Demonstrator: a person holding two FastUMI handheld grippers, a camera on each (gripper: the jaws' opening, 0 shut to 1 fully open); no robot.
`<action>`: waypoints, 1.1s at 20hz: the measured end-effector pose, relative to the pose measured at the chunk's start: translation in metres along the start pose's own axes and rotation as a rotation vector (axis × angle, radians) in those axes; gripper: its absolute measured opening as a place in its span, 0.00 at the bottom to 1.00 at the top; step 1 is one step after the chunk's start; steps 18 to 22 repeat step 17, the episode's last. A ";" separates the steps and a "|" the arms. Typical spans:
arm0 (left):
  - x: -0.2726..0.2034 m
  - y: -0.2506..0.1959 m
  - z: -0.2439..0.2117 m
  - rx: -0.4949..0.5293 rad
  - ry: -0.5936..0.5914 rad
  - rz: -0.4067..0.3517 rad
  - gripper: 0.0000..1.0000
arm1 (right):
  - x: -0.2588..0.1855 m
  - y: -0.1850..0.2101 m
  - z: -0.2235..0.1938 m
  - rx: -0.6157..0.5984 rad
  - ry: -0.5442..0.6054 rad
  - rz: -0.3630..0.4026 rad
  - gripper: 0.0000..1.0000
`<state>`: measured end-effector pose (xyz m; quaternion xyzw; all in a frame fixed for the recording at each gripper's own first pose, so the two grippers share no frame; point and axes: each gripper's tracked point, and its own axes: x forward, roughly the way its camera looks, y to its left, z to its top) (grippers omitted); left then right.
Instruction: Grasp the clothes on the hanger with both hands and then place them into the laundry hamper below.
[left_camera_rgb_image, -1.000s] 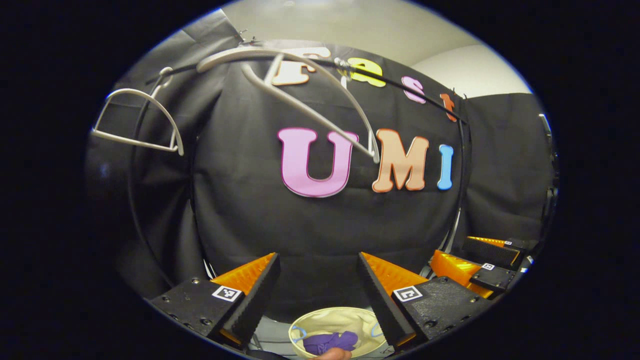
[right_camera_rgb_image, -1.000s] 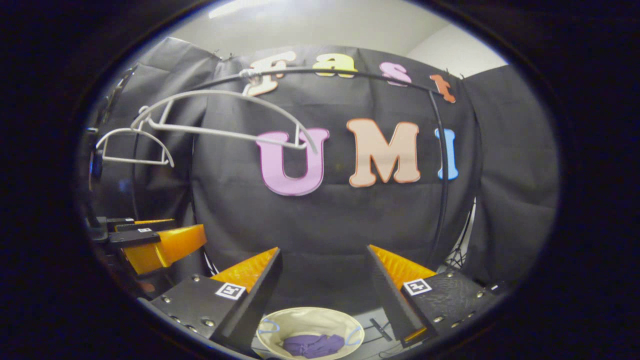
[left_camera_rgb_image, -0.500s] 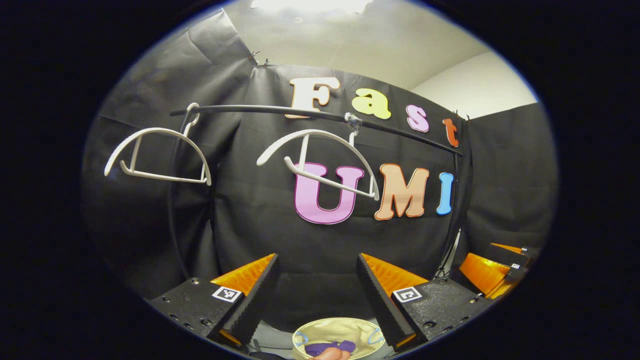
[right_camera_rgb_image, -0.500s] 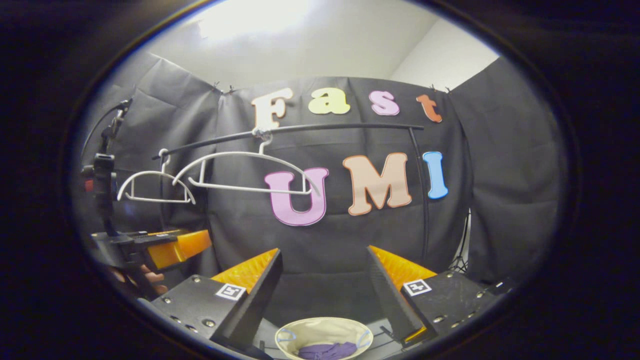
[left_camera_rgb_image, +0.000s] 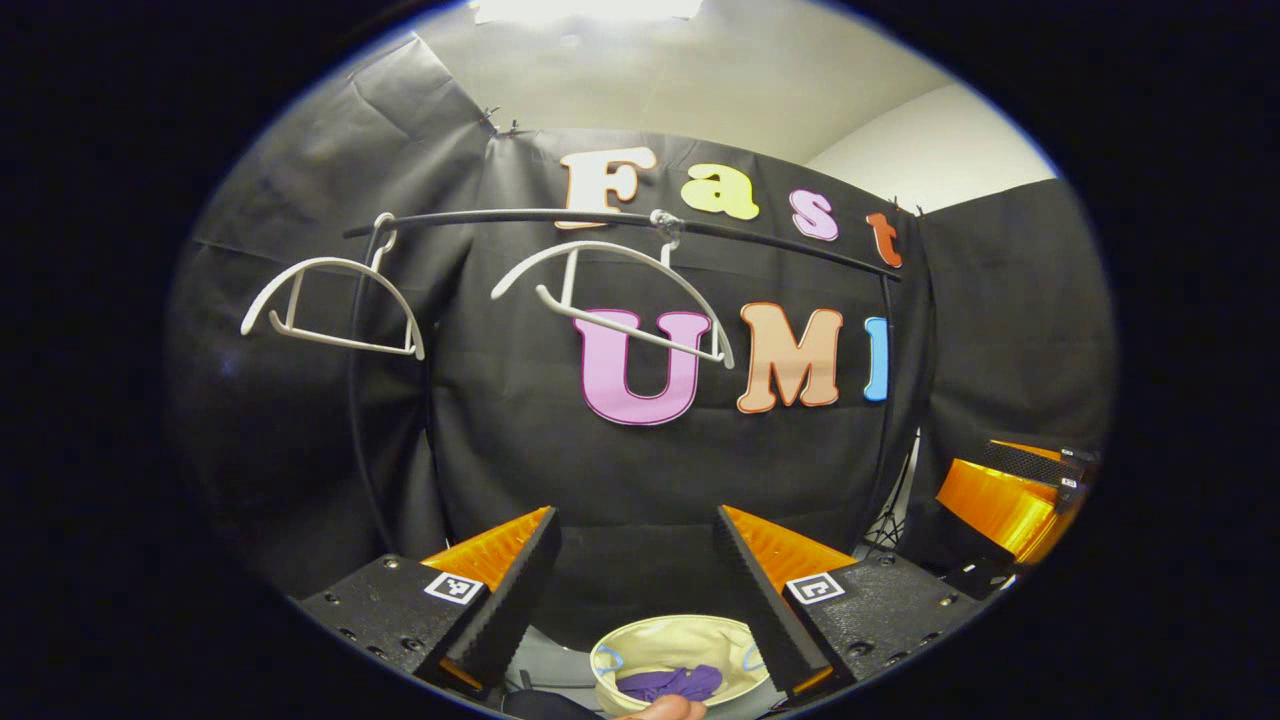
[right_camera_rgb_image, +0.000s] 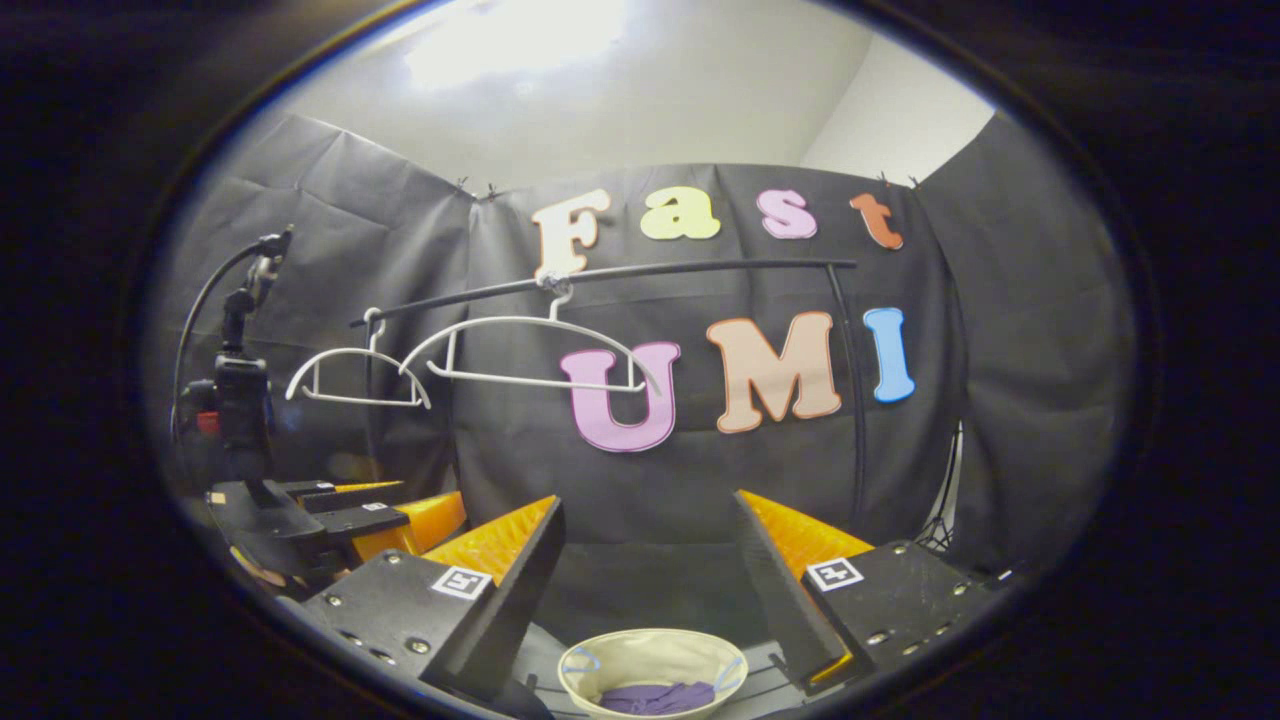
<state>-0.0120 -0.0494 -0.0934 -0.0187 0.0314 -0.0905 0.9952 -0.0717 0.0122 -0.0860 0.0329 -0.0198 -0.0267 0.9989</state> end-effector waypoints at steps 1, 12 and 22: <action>-0.002 -0.002 0.000 -0.002 -0.008 0.004 0.90 | -0.009 -0.003 0.004 -0.003 -0.025 -0.002 1.00; 0.020 -0.022 -0.029 -0.082 0.015 0.014 0.92 | -0.011 -0.046 0.003 -0.014 -0.098 -0.001 0.98; 0.045 -0.020 -0.030 -0.009 -0.007 0.107 0.92 | 0.020 -0.066 0.000 -0.045 -0.102 -0.029 0.99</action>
